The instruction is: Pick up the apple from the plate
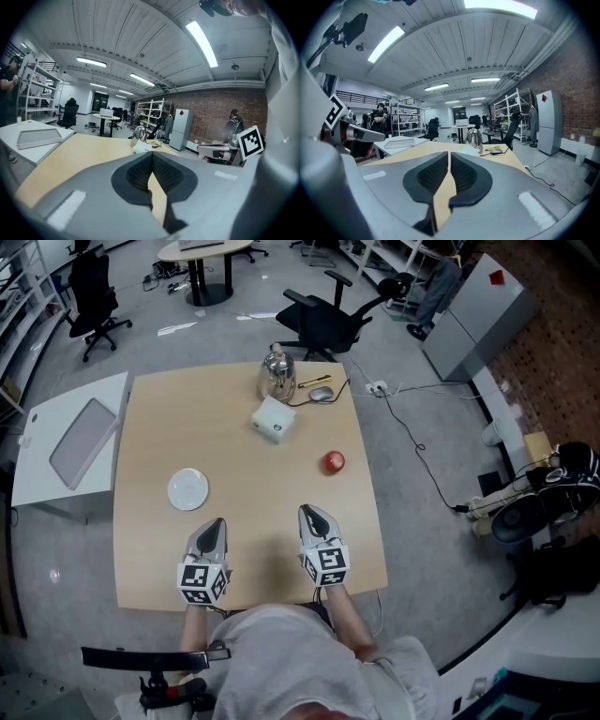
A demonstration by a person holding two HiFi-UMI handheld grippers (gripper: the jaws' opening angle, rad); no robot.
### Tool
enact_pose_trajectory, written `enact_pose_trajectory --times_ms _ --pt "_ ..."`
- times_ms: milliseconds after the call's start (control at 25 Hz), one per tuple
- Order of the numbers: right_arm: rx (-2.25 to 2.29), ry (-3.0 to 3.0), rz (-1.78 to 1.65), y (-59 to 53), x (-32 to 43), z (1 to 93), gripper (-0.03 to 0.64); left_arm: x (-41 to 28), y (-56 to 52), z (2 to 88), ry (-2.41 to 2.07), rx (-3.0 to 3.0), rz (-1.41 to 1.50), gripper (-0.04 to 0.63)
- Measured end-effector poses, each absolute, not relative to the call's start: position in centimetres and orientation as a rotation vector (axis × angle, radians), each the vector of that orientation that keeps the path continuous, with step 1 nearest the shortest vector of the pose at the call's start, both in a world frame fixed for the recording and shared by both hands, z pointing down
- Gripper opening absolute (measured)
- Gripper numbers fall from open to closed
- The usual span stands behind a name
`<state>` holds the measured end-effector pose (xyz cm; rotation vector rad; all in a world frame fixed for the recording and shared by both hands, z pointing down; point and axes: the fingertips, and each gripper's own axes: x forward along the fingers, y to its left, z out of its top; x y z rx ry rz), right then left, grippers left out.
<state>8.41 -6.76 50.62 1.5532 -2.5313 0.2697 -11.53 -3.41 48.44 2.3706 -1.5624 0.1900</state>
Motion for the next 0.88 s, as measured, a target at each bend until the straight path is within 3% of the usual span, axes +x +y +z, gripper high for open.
enact_pose_trajectory --times_ms 880 --pt "1.595 -2.499 0.254 -3.1 7.6 51.1 0.006 -12.1 -2.5 48.1 -1.496 2.435 0.168 0.02"
